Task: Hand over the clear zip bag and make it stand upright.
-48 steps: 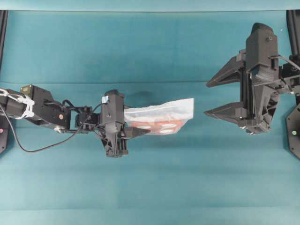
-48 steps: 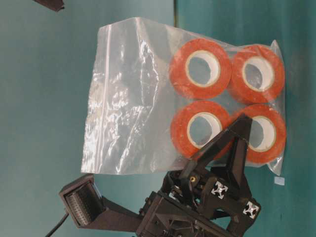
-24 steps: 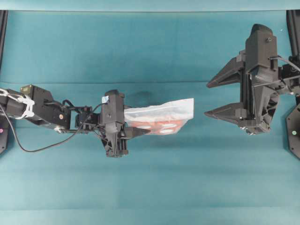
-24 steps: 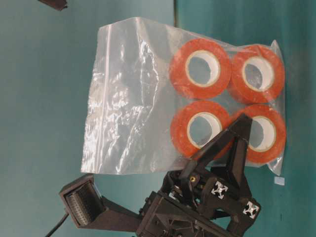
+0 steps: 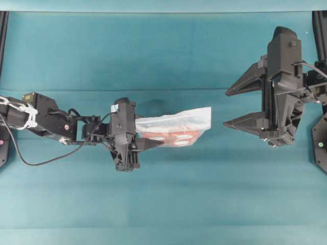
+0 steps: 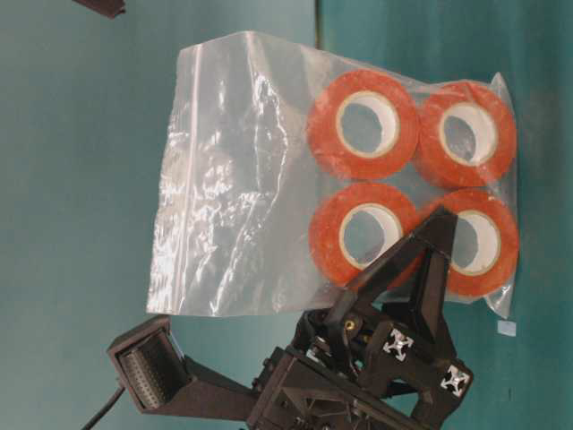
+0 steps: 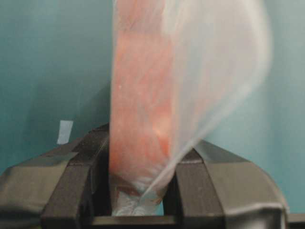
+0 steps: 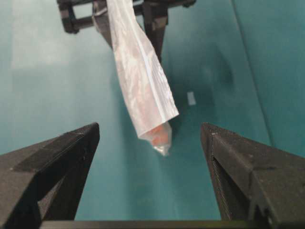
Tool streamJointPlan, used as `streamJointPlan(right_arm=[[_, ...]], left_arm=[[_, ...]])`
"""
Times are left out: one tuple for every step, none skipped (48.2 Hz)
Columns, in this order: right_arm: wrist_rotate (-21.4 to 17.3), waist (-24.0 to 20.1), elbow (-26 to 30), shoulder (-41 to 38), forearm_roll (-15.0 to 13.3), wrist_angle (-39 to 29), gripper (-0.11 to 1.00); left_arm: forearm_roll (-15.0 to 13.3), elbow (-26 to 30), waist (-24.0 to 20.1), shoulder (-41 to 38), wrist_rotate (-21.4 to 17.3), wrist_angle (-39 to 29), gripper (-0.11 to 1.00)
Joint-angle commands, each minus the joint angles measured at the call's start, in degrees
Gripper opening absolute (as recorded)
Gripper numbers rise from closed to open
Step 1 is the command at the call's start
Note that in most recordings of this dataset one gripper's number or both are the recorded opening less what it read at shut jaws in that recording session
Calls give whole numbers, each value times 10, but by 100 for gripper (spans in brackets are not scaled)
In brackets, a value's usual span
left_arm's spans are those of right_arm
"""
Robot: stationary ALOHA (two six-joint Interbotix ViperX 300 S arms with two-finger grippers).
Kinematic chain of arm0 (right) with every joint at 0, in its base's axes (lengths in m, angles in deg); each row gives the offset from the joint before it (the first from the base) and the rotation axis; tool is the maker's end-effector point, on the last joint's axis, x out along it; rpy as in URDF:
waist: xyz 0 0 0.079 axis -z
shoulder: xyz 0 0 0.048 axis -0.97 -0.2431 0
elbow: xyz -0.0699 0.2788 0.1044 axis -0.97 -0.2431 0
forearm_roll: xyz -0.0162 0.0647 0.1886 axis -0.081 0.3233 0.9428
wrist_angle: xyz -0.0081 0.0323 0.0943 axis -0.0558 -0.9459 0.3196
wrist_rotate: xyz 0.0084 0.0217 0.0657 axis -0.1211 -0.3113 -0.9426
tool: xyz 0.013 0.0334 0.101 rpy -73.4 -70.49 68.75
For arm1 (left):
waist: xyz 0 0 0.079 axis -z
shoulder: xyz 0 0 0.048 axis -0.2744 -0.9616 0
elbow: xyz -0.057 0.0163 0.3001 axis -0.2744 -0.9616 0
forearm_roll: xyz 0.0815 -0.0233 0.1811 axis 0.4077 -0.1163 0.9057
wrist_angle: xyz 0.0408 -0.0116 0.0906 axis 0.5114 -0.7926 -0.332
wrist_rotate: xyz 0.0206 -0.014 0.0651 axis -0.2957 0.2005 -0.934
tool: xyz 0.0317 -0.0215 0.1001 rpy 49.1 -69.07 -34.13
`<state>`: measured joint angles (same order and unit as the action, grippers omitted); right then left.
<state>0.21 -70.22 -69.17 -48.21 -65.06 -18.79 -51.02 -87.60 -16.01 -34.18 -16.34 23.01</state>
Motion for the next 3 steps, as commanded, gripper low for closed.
streamJointPlan(right_arm=[[-4, -1, 5, 5, 0, 5, 90], [-4, 0, 5, 5, 0, 5, 90], [-4, -1, 5, 5, 0, 5, 90]], left_arm=[[1, 7, 3, 7, -2, 3, 24], [1, 7, 4, 7, -2, 2, 24], [1, 6, 4, 6, -2, 3, 24]])
